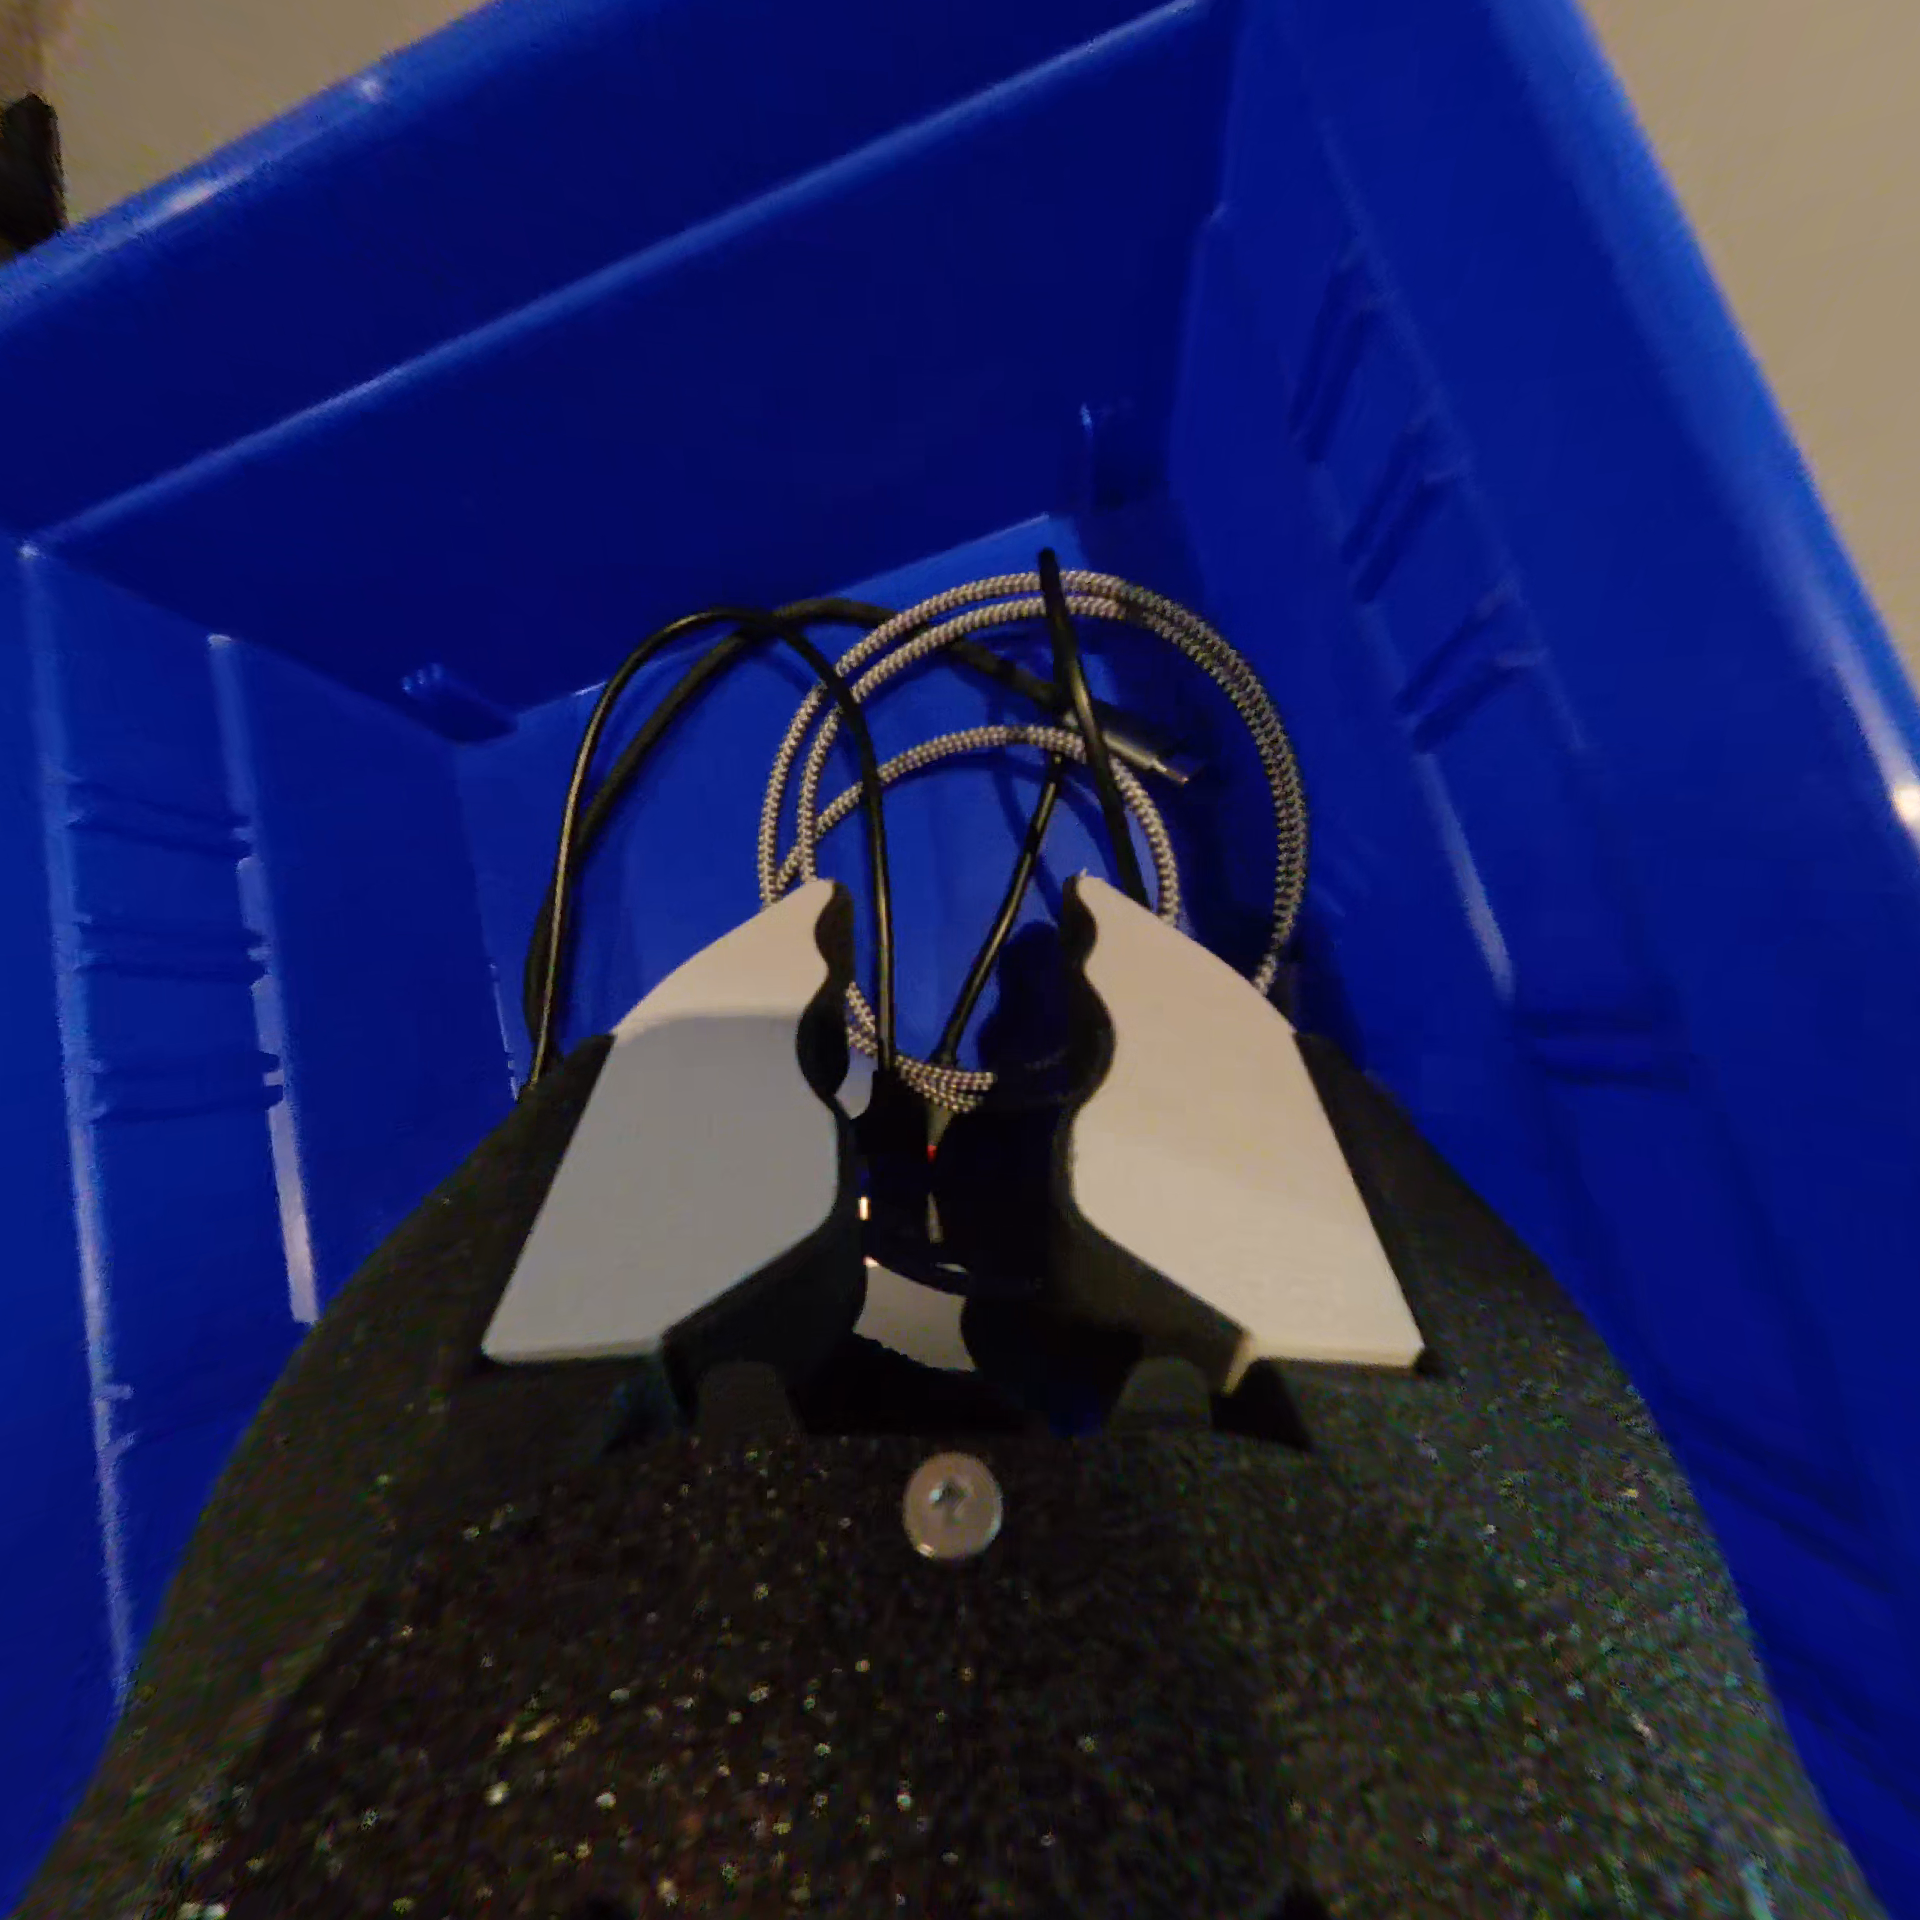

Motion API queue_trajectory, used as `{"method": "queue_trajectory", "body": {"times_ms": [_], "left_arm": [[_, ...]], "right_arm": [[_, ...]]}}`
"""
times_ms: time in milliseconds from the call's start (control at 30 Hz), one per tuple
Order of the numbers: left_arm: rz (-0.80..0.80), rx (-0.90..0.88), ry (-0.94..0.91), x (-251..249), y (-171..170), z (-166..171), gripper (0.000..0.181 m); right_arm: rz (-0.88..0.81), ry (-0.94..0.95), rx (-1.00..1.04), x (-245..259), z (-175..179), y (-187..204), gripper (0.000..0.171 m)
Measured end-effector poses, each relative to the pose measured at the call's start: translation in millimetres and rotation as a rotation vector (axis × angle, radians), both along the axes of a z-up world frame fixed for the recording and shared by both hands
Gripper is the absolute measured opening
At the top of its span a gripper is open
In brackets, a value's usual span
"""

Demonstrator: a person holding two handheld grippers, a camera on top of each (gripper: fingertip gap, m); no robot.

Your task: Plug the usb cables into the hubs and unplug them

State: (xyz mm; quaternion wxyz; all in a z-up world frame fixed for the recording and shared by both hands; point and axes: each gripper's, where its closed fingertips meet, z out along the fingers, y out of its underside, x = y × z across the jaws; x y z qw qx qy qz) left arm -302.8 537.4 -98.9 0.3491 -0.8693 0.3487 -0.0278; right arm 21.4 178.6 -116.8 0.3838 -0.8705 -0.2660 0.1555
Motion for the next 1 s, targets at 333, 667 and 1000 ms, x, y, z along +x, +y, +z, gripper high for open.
{"method": "queue_trajectory", "body": {"times_ms": [333, 667, 1000], "left_arm": [[-0.017, -0.039, -0.158, 19, -8, 4, 0.038], [0.012, 0.155, -0.184, 21, 6, 38, 0.004], [0.094, 0.666, -0.258, -2, -2, 150, 0.003]], "right_arm": [[0.015, 0.024, -0.031, -1, -1, 0, 0.029], [0.005, 0.026, 0.019, 0, 4, 0, 0.025], [0.008, 0.069, 0.035, 0, 9, -1, 0.024]]}}
